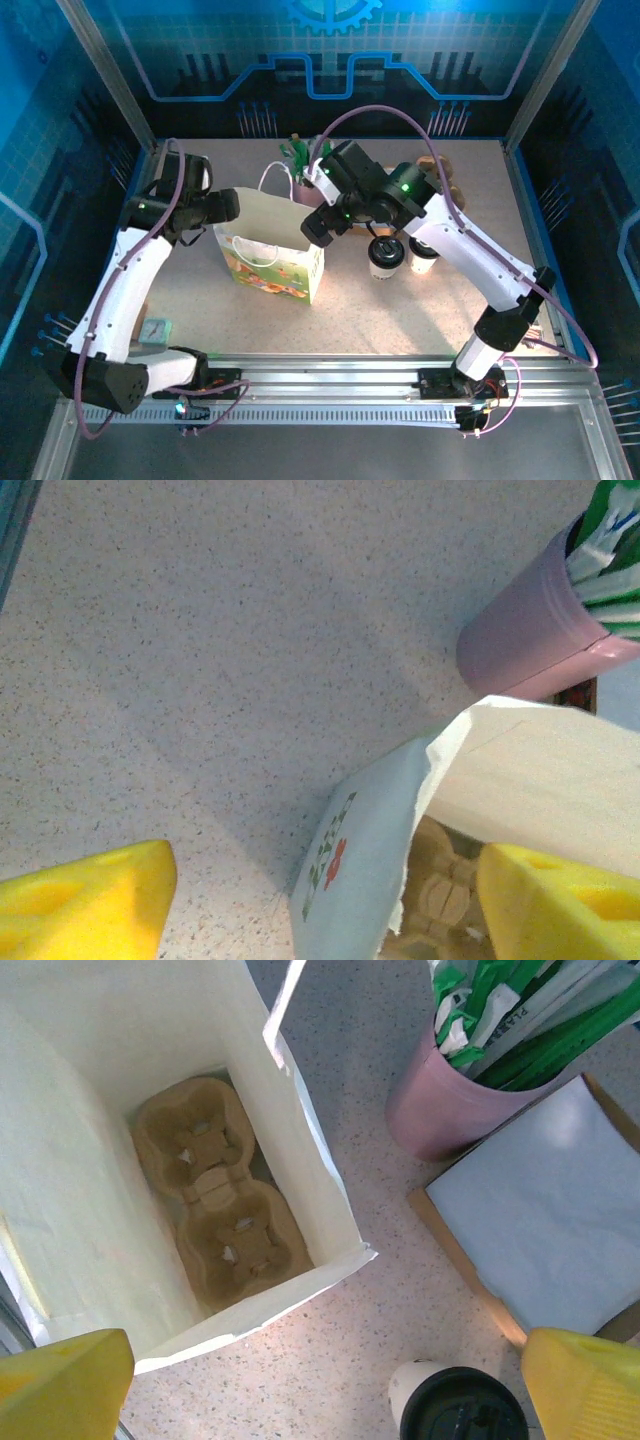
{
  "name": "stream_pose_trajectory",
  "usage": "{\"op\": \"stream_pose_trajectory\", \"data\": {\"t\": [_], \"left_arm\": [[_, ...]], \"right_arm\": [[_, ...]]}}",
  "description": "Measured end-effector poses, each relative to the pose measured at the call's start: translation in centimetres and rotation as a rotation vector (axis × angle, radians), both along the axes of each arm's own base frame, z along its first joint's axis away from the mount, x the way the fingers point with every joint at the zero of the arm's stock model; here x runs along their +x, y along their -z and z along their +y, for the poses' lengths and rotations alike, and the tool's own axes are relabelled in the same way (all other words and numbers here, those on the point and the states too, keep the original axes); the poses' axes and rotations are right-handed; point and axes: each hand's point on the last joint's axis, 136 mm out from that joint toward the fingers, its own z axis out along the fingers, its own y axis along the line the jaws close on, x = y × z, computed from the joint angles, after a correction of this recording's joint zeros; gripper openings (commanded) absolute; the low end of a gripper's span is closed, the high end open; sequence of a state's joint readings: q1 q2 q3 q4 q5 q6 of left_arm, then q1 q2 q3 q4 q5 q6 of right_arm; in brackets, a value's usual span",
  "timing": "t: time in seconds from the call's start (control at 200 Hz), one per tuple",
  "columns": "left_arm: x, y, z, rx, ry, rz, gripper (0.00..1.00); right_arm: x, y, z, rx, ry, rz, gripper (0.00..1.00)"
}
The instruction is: Pack the takeout coffee
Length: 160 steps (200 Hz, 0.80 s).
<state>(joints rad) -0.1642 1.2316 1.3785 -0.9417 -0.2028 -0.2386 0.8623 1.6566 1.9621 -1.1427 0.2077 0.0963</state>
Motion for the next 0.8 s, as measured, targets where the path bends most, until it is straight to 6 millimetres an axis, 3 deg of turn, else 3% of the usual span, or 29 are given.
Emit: {"op": "stream_pose_trajectory", "data": {"t": [0.215, 0.5, 0.635, 0.72, 0.8], "left_arm": [[-0.2, 1.2, -1.0, -0.053, 0.031, 0.057, 0.60], [-0.3, 2.1, -1.7, -0.085, 0.051, 0.099, 0.21], [-0.5, 2.2, -1.8, -0.092, 0.047, 0.109, 0.11], [-0.6, 2.2, -1.9, -0.100, 0.047, 0.110, 0.00], [-0.7, 2.1, -1.9, -0.110, 0.042, 0.108, 0.00]], "right_arm": [[0.6, 1.4, 0.2, 0.022, 0.019, 0.029, 1.00], [1.5, 1.8, 0.0, 0.071, 0.053, 0.060, 0.94], [1.4, 1.6, 0.7, 0.108, 0.054, 0.077, 0.90], [1.3, 1.9, 1.0, 0.124, 0.059, 0.090, 0.87], [1.2, 2.4, 1.2, 0.129, 0.060, 0.106, 0.86]]}}
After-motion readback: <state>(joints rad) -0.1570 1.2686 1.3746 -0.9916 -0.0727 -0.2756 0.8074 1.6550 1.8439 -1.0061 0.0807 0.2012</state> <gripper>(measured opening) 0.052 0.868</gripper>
